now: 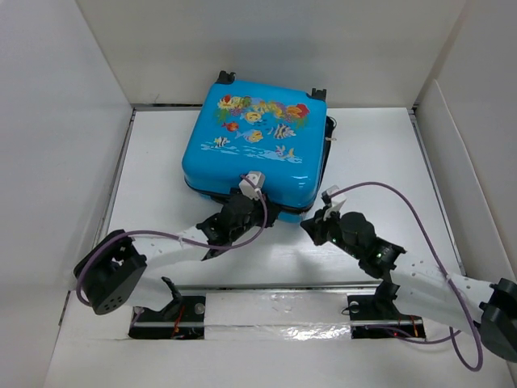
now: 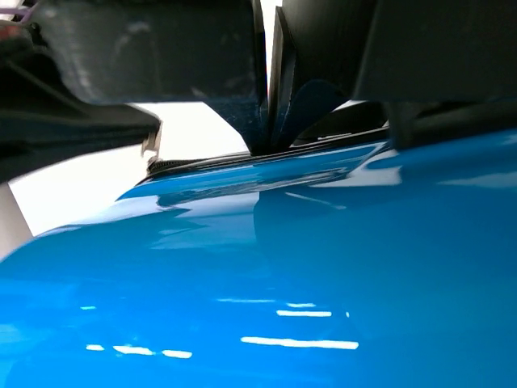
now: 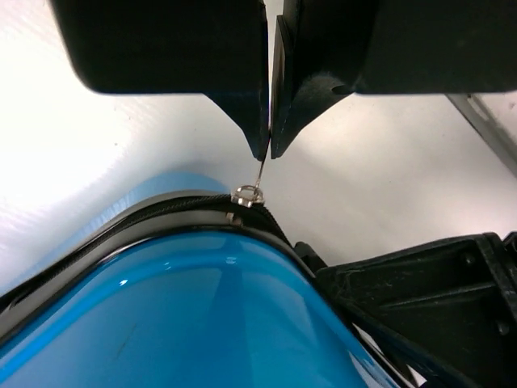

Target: Pack the luggage

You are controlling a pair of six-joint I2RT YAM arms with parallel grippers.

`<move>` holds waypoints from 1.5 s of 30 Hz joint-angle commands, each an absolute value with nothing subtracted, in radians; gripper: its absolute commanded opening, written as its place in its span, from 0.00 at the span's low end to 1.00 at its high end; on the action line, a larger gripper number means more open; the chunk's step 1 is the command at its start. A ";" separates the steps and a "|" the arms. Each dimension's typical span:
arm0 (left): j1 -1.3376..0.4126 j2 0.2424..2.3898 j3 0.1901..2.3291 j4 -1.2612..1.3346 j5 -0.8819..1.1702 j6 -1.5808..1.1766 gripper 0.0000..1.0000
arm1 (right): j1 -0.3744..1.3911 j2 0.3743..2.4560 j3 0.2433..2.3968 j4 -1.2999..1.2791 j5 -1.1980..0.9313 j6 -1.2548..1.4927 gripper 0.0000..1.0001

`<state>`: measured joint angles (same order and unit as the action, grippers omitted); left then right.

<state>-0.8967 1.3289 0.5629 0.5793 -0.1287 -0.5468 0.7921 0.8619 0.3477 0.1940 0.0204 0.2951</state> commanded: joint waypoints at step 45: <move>-0.057 1.398 0.626 0.652 0.198 -1.014 0.25 | 1.055 1.006 0.448 0.359 0.391 0.442 0.00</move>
<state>0.0410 1.4536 0.6193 0.5545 0.1249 -1.0367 1.0481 1.0039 0.4095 0.2970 0.4252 0.4309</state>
